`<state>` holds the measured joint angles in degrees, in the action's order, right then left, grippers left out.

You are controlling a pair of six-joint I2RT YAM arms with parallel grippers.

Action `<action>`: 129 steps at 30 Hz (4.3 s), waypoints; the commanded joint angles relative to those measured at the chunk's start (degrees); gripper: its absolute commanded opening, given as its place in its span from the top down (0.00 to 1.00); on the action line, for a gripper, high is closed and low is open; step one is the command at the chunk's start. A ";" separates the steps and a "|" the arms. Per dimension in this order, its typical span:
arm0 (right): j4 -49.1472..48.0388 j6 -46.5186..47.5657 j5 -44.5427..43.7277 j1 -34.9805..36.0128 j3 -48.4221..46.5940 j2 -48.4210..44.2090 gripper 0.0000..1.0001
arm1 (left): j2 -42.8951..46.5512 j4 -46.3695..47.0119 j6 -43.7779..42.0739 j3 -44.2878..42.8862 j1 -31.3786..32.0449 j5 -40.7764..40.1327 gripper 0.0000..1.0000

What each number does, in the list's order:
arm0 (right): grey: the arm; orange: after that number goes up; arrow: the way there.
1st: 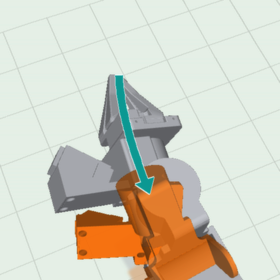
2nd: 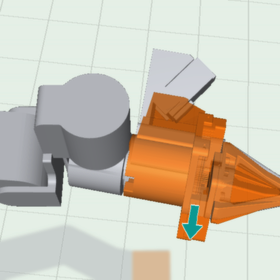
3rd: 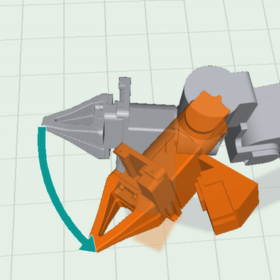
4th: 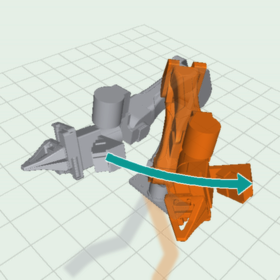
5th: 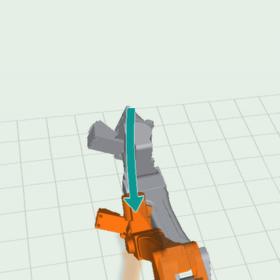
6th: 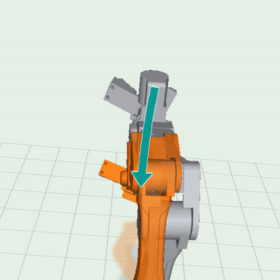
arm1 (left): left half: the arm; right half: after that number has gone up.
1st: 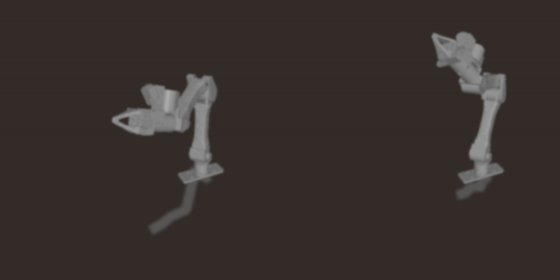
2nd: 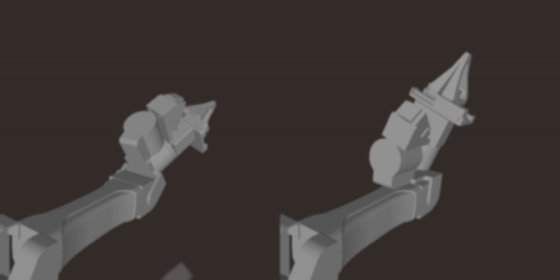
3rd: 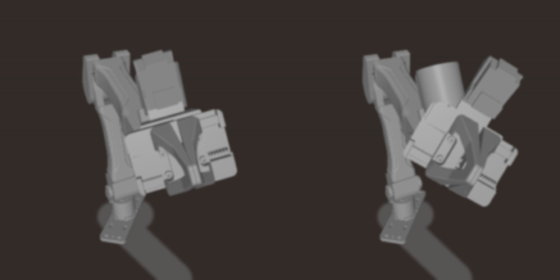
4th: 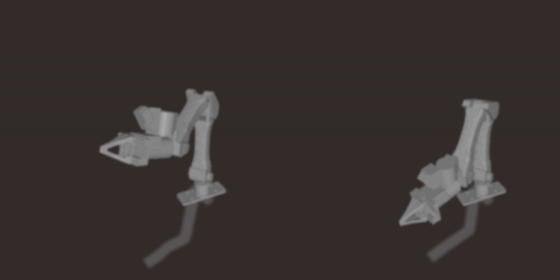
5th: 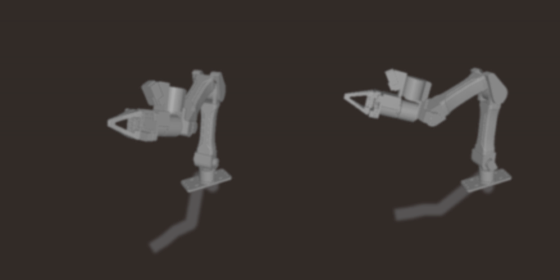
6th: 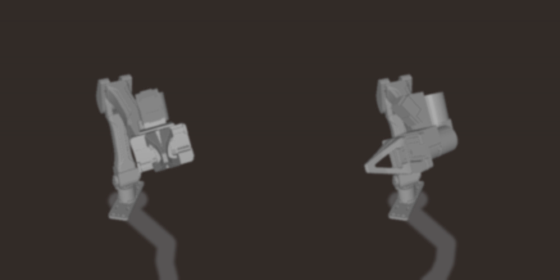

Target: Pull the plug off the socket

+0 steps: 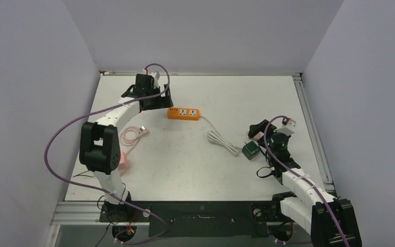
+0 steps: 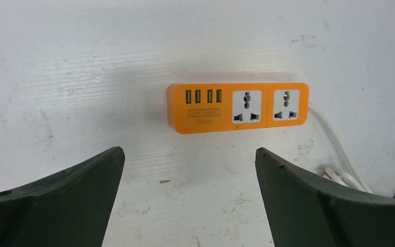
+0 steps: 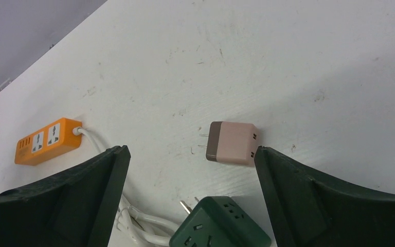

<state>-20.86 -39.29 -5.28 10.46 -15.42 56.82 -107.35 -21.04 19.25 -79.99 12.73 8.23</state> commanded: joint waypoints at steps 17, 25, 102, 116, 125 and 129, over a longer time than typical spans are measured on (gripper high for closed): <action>0.14 1.78 -2.98 -0.54 0.92 -2.85 0.00 | 17.23 -13.08 -12.21 18.37 -8.34 -9.11 0.02; -0.08 1.47 -3.34 -0.53 1.19 -2.12 0.05 | 11.52 -15.67 -12.56 16.81 -9.04 -8.23 0.07; -2.96 4.96 -1.08 -2.03 2.29 -1.66 0.08 | -0.48 -5.05 4.42 -1.72 35.09 -3.70 0.26; -3.78 6.22 4.42 2.82 0.58 -5.72 0.07 | 15.63 -16.37 -3.72 -2.89 19.76 7.23 0.04; 0.78 -2.47 -4.94 24.66 -5.36 5.12 0.06 | 27.07 -8.42 -5.31 15.73 2.50 9.15 0.04; 1.08 -4.39 -8.58 30.57 -8.43 13.52 0.10 | 30.53 -8.13 -7.11 19.18 1.16 3.76 0.04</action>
<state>-20.08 -40.05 -8.32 37.04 -20.01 64.20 -81.67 -32.40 15.00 -62.48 14.50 14.74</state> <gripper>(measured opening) 0.925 0.963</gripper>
